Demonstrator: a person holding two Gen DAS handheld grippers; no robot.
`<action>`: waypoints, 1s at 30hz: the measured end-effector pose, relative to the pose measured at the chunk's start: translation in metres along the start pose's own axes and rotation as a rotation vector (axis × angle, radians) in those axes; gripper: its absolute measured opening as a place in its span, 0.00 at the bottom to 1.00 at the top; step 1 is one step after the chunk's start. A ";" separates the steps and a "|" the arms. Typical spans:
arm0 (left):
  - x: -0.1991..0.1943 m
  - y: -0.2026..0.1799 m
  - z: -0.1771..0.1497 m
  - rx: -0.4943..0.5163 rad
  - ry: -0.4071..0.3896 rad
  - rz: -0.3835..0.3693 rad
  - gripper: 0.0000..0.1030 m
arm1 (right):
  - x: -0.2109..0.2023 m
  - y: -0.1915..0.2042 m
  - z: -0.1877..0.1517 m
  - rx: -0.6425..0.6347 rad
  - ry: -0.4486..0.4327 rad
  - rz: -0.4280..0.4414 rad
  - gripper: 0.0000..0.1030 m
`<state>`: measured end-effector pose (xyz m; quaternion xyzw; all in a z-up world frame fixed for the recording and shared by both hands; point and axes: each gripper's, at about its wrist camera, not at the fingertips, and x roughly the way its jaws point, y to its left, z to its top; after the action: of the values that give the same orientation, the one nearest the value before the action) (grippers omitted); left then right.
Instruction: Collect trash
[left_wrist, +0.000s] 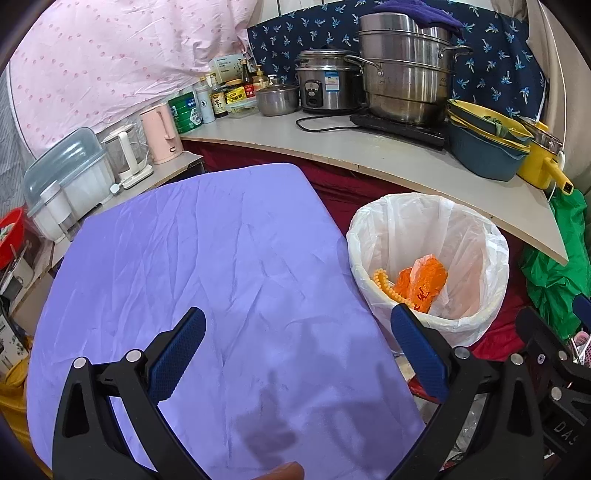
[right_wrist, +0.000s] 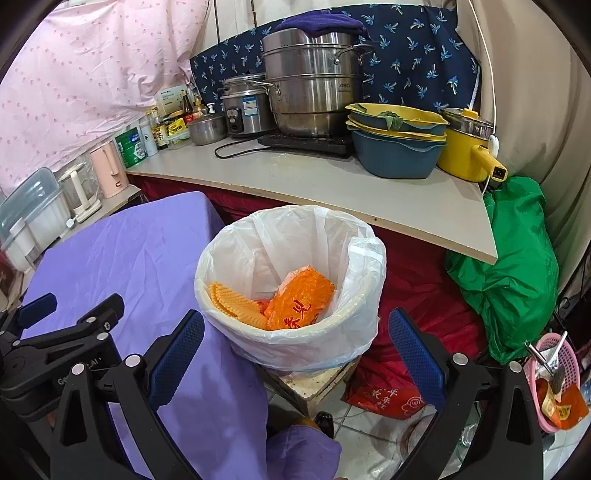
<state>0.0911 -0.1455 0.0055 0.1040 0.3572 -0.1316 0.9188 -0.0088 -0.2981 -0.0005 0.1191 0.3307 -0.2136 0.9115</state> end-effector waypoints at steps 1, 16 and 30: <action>0.000 0.001 -0.001 0.000 0.001 0.000 0.93 | 0.001 0.000 -0.001 0.000 0.003 0.000 0.94; 0.006 0.006 -0.006 -0.017 0.021 0.009 0.93 | 0.008 0.000 -0.008 -0.005 0.025 -0.006 0.94; 0.007 0.013 -0.009 -0.029 0.030 0.020 0.93 | 0.009 -0.001 -0.010 -0.003 0.028 -0.006 0.94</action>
<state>0.0945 -0.1322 -0.0045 0.0960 0.3716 -0.1154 0.9162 -0.0081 -0.2981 -0.0142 0.1195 0.3440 -0.2139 0.9064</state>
